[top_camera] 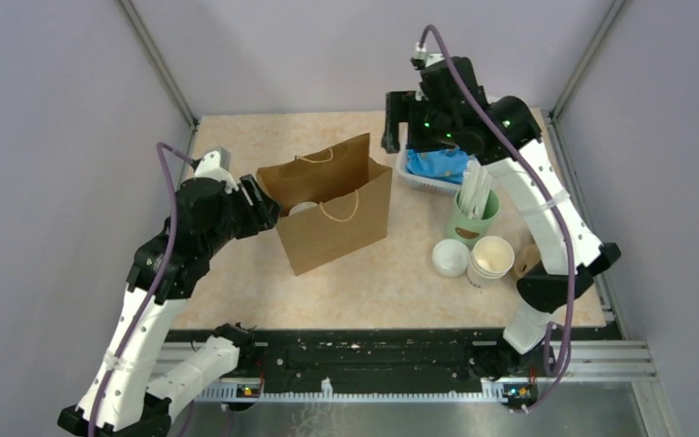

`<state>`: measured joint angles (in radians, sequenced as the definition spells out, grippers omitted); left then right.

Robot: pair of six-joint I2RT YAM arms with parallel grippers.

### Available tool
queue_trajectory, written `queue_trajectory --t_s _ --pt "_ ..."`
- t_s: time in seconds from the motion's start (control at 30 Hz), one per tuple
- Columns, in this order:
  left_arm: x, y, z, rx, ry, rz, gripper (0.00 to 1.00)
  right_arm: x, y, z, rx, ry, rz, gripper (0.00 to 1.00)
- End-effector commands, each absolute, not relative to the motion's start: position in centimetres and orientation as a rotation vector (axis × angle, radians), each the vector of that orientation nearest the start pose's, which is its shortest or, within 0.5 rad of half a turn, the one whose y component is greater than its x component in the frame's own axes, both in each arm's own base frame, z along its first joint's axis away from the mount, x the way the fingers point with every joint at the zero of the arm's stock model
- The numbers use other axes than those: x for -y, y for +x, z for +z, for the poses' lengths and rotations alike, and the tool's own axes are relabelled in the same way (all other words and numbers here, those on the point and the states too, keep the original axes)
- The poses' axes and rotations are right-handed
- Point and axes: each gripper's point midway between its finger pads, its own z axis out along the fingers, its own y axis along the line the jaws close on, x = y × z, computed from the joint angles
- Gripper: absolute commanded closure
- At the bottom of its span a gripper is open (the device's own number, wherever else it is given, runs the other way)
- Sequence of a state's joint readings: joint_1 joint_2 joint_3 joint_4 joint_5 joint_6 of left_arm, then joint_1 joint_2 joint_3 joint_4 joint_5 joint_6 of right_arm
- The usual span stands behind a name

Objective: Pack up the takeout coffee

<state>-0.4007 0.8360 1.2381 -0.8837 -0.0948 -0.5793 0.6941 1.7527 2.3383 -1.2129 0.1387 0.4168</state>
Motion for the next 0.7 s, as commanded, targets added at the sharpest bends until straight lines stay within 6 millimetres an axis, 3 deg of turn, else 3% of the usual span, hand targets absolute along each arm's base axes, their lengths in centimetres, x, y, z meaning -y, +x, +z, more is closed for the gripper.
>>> queue_trajectory --t_s 0.0,0.13,0.27,0.4,0.5,0.67 --pt "10.1 23.0 34.1 -1.987 -0.189 -0.502 0.32 -17.0 31.9 36.1 -2.263 -0.173 0.125 0.17" --pt "9.8 22.5 36.2 -1.938 -0.155 -0.504 0.21 -12.0 29.5 31.4 -2.356 -0.189 -0.048 0.18" --pt "9.2 22.1 38.7 -1.877 -0.152 -0.496 0.17 -9.5 27.4 28.8 -2.414 -0.166 -0.127 0.27" --pt "9.5 21.9 40.1 -1.844 -0.132 -0.527 0.16 -8.6 27.3 27.2 -2.421 -0.107 -0.158 0.43" --pt "10.1 21.8 40.0 -1.863 -0.123 -0.557 0.17 -8.4 27.2 27.2 -2.42 -0.095 -0.163 0.63" --pt "10.3 21.4 40.1 -1.864 -0.127 -0.583 0.18 -7.9 26.7 26.2 -2.439 -0.115 -0.192 0.68"
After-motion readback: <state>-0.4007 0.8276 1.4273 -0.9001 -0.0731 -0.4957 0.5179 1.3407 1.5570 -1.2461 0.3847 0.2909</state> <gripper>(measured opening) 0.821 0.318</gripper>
